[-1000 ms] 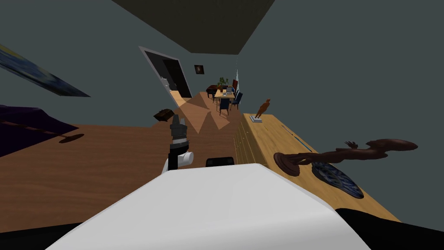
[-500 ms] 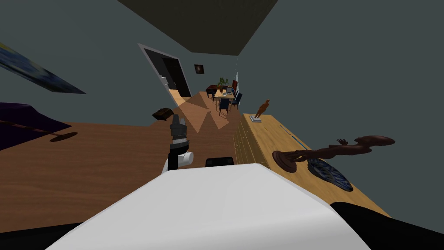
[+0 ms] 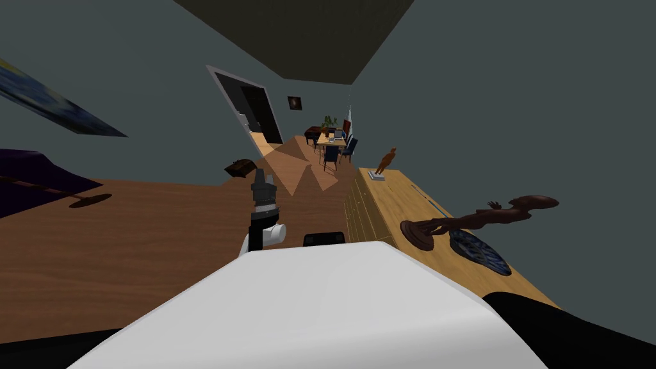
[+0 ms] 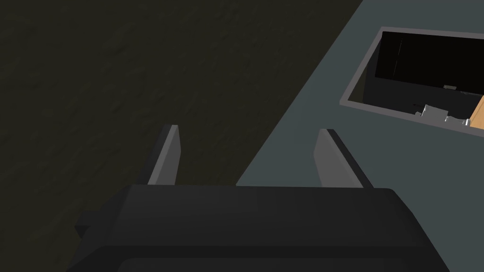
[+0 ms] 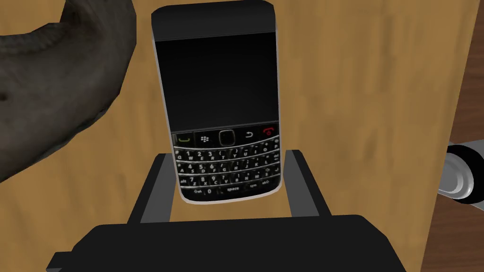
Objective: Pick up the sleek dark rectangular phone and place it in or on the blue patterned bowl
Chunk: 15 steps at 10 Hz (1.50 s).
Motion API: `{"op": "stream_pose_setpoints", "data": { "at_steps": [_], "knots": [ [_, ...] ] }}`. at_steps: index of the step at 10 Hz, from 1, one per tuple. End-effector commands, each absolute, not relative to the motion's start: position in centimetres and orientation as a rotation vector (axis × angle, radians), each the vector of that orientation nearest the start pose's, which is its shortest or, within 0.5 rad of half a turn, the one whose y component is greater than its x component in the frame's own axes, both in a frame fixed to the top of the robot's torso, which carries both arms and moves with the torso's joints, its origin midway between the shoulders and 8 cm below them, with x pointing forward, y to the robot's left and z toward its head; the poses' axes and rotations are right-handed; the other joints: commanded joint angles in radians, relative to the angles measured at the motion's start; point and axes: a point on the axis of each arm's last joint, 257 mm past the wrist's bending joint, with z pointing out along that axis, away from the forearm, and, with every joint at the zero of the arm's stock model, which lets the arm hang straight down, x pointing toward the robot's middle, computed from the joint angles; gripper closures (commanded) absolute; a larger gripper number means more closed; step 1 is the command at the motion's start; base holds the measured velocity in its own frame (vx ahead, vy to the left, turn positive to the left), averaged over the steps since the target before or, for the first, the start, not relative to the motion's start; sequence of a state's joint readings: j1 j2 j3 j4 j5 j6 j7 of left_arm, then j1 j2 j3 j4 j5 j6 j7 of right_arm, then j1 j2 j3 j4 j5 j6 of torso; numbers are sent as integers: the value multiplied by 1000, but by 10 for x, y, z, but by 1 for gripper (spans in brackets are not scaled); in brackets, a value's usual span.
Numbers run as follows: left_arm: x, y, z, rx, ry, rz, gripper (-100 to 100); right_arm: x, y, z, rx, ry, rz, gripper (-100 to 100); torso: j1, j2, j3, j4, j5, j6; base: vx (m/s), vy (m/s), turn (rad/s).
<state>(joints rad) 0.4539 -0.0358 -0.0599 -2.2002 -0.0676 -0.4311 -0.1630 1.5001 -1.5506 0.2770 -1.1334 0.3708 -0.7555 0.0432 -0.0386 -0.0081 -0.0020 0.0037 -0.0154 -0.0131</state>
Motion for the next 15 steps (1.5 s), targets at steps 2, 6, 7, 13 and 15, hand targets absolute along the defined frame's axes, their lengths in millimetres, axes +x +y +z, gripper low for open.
{"op": "stream_pose_setpoints", "data": {
  "at_steps": [2,6,7,13,15],
  "knots": [
    [377,252,-10,-660,745,-1164,0,-257,-628,-282,139,3439,164,100,0,0,0,0,-1,1,-6,-8,16],
    [377,252,-10,-660,745,-1164,0,-189,-675,-271,68,3405,88,100,0,-1,-1,0,0,0,-13,-5,5],
    [377,252,-10,-660,745,-1164,0,-188,-675,-271,67,3403,88,100,0,-2,-1,0,0,-1,-4,-8,20],
    [377,252,-10,-660,745,-1164,0,-122,-712,-250,16,3354,8,100,0,-2,-1,-1,0,1,-4,-6,8],
    [377,252,-10,-660,745,-1164,0,-92,-722,-244,-7,3319,-17,100,1,-1,-1,0,0,2,-5,-11,4]
  ]
}}
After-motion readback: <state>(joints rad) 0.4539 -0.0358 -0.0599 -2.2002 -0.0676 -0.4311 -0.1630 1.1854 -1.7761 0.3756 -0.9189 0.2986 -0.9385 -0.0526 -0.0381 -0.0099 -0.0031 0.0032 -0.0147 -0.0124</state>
